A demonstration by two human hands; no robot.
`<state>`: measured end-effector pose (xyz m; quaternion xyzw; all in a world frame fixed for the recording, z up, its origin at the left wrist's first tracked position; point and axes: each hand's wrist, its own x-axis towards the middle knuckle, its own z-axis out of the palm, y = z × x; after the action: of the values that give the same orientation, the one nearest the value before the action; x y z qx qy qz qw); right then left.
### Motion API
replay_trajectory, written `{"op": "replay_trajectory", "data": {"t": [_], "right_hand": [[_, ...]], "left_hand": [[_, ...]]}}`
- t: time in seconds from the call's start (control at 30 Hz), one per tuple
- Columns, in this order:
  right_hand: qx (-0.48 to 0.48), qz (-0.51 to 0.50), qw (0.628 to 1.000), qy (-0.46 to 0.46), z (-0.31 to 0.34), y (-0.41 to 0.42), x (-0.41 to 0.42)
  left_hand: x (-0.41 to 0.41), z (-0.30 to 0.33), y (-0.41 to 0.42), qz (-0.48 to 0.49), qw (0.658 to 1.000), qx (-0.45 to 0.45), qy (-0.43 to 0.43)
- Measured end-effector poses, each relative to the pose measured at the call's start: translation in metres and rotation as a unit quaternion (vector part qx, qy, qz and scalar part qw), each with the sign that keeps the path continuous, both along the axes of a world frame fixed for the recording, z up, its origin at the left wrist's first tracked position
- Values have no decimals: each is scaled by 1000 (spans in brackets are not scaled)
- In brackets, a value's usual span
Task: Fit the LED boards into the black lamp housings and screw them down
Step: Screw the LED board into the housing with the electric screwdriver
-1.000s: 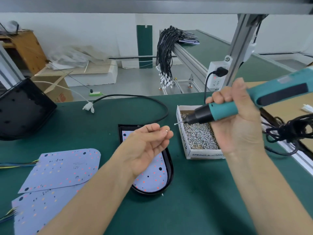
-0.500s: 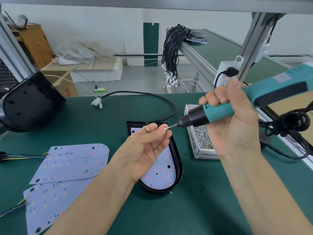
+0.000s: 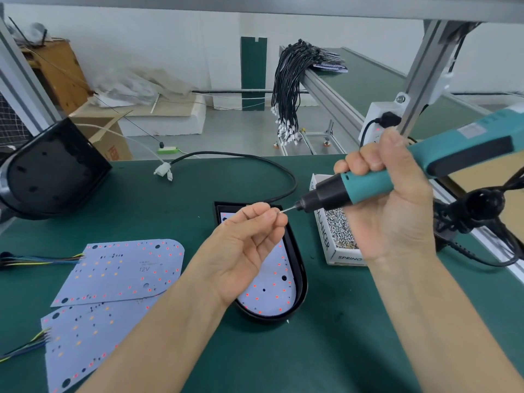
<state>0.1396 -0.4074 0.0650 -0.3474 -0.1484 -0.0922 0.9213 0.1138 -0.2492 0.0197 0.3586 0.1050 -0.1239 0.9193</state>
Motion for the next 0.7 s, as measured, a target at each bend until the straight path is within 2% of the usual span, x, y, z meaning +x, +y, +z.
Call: {"op": "replay_trajectory", "data": {"t": [0.27, 0.37, 0.43, 0.5, 0.57, 0.7], "right_hand": [[1, 11, 1000, 11, 2, -1, -1], [-41, 18, 998, 37, 2, 2, 2], [-81, 22, 994, 67, 0, 6, 4], [-104, 40, 990, 86, -2, 8, 7], [-137, 66, 984, 98, -2, 8, 10], [-250, 91, 957, 117, -12, 18, 11]], "left_hand": [[0, 6, 2, -3, 1000, 20, 2], [-1, 7, -1, -7, 999, 50, -3], [0, 8, -3, 32, 996, 76, -21], [3, 11, 1, 113, 981, 139, -75], [8, 18, 8, 181, 948, 213, -150], [12, 32, 8, 188, 897, 309, -255]]}}
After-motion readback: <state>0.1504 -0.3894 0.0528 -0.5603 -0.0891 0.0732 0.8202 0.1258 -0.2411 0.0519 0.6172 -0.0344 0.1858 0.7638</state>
